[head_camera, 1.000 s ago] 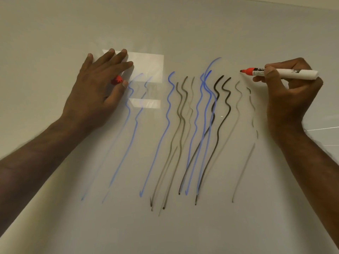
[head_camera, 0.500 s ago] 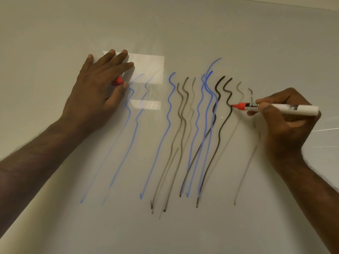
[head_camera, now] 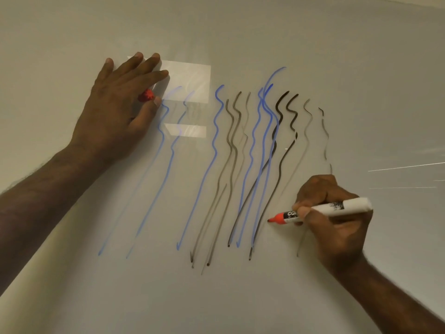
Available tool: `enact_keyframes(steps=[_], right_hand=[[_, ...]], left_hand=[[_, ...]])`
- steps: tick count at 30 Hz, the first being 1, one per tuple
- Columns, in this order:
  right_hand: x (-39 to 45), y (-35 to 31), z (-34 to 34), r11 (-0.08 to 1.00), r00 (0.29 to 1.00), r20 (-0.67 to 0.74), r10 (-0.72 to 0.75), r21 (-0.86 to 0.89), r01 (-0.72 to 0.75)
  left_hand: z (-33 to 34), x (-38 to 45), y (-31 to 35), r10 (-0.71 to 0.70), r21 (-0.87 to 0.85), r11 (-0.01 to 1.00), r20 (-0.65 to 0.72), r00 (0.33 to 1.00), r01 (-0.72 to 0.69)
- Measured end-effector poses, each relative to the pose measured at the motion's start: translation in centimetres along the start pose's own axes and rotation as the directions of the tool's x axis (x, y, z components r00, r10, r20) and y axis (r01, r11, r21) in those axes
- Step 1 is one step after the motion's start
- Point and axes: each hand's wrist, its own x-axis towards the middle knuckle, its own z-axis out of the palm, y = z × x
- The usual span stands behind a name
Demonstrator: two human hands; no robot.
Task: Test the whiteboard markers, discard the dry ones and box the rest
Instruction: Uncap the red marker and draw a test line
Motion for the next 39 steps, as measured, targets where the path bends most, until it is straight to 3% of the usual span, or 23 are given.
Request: enact_keyframes(steps=[7, 14, 19, 28, 35, 39], right_hand=[[2.1, -0.8, -0.6, 0.975, 0.963, 0.229, -0.142, -0.134, 0.176], [11.2, 0.0, -2.2, 0.962, 0.967, -0.167, -0.192, -0.229, 0.152], [14.8, 0.6, -3.3, 0.963, 0.936, -0.301, -0.181, -0.246, 0.107], [14.6, 0.1, -2.0, 0.983, 0.923, -0.37, -0.103, -0.18, 0.038], [12.0, 1.2, -2.2, 0.987, 0.967, -0.237, -0.098, -0.148, 0.064], [10.8, 0.9, -2.4, 0.996, 0.944, -0.32, -0.081, -0.063, 0.064]], left_hand=[[-0.2, 0.0, 0.0, 0.002, -0.001, 1.0, 0.006, 1.0, -0.002], [-0.2, 0.0, 0.1, -0.002, -0.005, 1.0, 0.007, 1.0, 0.002], [-0.2, -0.1, 0.0, 0.002, -0.005, 1.0, 0.006, 1.0, -0.002], [-0.1, -0.1, -0.2, 0.004, -0.014, 1.0, -0.003, 1.0, -0.004], [0.0, -0.2, -0.2, -0.005, -0.017, 1.0, -0.012, 1.0, 0.005], [-0.1, -0.3, -0.1, -0.008, -0.012, 1.0, -0.004, 1.0, 0.008]])
